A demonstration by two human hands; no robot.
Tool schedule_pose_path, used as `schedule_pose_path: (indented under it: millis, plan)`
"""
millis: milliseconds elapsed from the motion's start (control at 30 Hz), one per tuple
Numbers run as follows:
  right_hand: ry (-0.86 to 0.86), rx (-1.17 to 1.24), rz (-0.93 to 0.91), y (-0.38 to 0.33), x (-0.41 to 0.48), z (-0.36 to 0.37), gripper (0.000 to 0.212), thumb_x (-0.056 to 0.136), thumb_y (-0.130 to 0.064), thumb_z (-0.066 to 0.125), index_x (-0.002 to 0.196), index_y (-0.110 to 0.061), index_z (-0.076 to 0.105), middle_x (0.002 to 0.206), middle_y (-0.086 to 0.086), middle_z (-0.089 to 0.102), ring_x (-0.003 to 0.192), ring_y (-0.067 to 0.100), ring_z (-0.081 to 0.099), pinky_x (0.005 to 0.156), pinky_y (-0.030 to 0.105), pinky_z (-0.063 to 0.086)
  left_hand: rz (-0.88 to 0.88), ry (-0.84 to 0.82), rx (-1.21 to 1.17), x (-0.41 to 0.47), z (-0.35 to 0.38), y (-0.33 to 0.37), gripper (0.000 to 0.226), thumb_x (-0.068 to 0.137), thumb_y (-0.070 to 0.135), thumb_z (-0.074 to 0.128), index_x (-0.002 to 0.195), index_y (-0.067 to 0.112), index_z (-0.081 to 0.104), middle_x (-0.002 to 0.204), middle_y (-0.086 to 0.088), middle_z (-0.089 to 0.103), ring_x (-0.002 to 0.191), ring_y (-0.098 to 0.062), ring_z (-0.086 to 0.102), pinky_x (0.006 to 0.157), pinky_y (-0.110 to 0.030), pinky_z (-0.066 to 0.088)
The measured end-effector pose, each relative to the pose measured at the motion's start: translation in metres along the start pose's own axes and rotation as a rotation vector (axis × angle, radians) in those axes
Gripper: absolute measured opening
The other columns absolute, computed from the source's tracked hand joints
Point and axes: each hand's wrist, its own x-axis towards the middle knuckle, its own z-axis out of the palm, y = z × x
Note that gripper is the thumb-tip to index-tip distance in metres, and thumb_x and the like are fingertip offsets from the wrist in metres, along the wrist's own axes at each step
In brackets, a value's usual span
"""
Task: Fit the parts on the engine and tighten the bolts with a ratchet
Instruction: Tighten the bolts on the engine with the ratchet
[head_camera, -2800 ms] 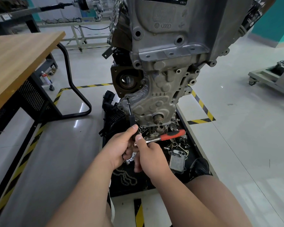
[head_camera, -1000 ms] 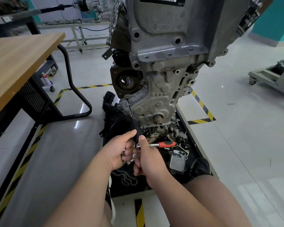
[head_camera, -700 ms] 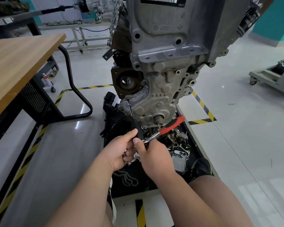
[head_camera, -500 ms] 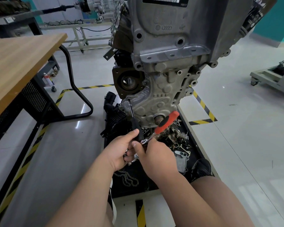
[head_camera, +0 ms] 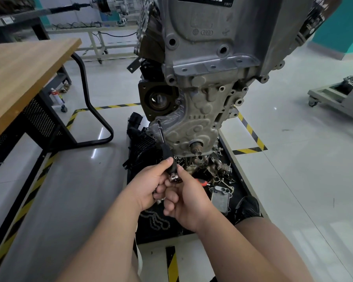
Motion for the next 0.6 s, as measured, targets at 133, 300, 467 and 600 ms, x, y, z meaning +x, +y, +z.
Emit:
schedule_pose_path:
  millis: [133, 300, 467, 600]
  plan:
    - [-0.107, 0.167, 0.108, -0.002, -0.003, 0.002, 0.064, 0.096, -0.060, 0.038, 0.056, -0.016, 0.063, 0.041, -0.005, 0.037, 0.034, 0.010, 0.036, 0.042, 0.021, 0.037, -0.032, 0.005, -0.049, -0.002, -0.007, 0.003, 0.051, 0.071, 0.055, 0.061, 0.043, 0.016, 0.043, 0.041, 0.001, 0.038, 0.028, -0.006, 0.026, 0.030, -0.015, 0.018]
    - [-0.227, 0.322, 0.181, -0.001, -0.004, 0.005, 0.052, 0.087, -0.056, 0.046, 0.063, -0.014, 0.064, 0.036, -0.008, 0.032, 0.029, 0.005, 0.028, 0.036, 0.017, 0.030, 0.016, -0.005, -0.061, -0.002, -0.015, 0.003, 0.049, 0.072, 0.051, 0.062, 0.094, 0.008, 0.056, 0.041, 0.006, 0.034, 0.030, -0.005, 0.026, 0.030, -0.014, 0.018]
    - [-0.316, 0.569, 0.260, 0.003, -0.003, 0.005, 0.054, 0.095, -0.054, 0.040, 0.069, -0.010, 0.058, 0.034, -0.007, 0.033, 0.025, 0.007, 0.033, 0.035, 0.016, 0.029, 0.012, 0.019, -0.011, -0.002, -0.016, 0.005, 0.049, 0.061, 0.058, 0.065, 0.053, 0.015, 0.041, 0.052, -0.002, 0.030, 0.031, -0.007, 0.024, 0.030, -0.015, 0.019]
    - [-0.382, 0.635, 0.283, 0.003, -0.003, 0.007, 0.054, 0.095, -0.057, 0.042, 0.071, -0.010, 0.054, 0.034, -0.005, 0.035, 0.024, 0.009, 0.036, 0.036, 0.016, 0.031, 0.007, 0.011, -0.048, -0.001, -0.013, 0.004, 0.047, 0.071, 0.058, 0.062, 0.081, 0.014, 0.073, 0.045, 0.007, 0.030, 0.034, -0.006, 0.025, 0.032, -0.016, 0.019]
